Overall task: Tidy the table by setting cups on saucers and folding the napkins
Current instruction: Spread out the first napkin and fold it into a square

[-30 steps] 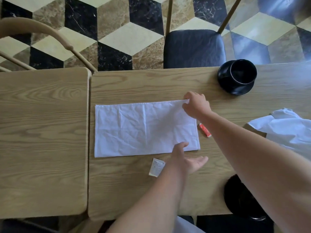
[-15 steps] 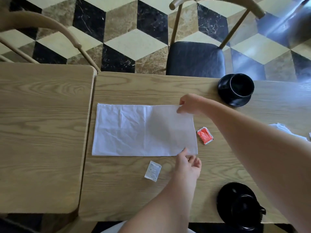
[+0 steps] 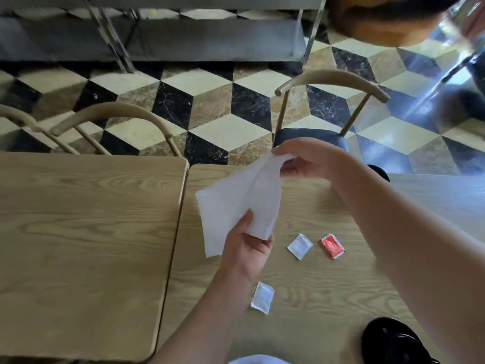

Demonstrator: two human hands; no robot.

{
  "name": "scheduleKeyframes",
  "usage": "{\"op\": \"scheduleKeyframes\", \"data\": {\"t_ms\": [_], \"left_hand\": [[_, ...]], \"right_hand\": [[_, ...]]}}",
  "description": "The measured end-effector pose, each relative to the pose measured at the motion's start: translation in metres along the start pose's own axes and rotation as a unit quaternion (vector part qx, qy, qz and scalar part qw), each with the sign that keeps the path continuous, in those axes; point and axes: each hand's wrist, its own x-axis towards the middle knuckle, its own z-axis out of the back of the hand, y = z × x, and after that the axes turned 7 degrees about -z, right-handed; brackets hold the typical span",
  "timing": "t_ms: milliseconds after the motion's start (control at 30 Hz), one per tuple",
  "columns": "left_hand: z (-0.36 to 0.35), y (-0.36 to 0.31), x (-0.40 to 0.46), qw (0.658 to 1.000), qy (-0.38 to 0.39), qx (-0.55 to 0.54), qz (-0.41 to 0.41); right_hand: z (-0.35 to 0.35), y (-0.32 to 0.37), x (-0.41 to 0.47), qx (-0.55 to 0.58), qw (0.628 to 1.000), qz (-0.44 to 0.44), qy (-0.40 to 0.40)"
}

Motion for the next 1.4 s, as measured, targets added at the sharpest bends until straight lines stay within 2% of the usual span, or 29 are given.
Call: {"op": "scheduleKeyframes", "data": {"t_ms": [133,267,400,533,700,800,900,1000,1167,1300,1400], "left_hand": [[-0.053,-0.081,0.004,0.998,0.050,0.029,-0.031],[-0.116,-0.139,0.014,0.985,0.073,0.113,-0.107],[-0.148,-0.167,0.014,0.964,0.098,0.188,-0.161],[-0.139,-0.164,0.006,0.941,0.130,0.246,-0.192],[-0.075,-0.139,-0.010,0.934,0.147,0.278,-0.171],[-0.012,-0.118,-0.022,0.940,0.089,0.298,-0.144],[0.064,-0.087,-0.037,0.941,0.016,0.331,-0.068],[0.136,-0.057,-0.049,0.916,-0.072,0.394,-0.007],[0.209,-0.031,-0.066,0.883,-0.145,0.431,0.117],[0.232,-0.030,-0.073,0.832,-0.175,0.509,0.129],[0.236,-0.032,-0.078,0.831,-0.184,0.511,0.118]], "right_hand": [[-0.016,0.033,-0.005,0.098,0.991,0.077,-0.045],[-0.033,0.059,-0.018,0.143,0.972,0.164,-0.083],[-0.033,0.067,-0.038,0.156,0.951,0.244,-0.108],[-0.033,0.045,-0.055,0.166,0.947,0.256,-0.106],[-0.035,-0.040,-0.062,0.236,0.943,0.206,-0.108],[-0.038,-0.117,-0.065,0.234,0.957,0.147,-0.093],[-0.039,-0.203,-0.064,0.251,0.959,0.071,-0.107],[-0.041,-0.282,-0.059,0.207,0.965,-0.017,-0.162],[-0.042,-0.371,-0.058,0.180,0.946,-0.141,-0.230],[-0.043,-0.404,-0.062,0.149,0.937,-0.182,-0.258],[-0.047,-0.411,-0.062,0.128,0.938,-0.179,-0.269]]}}
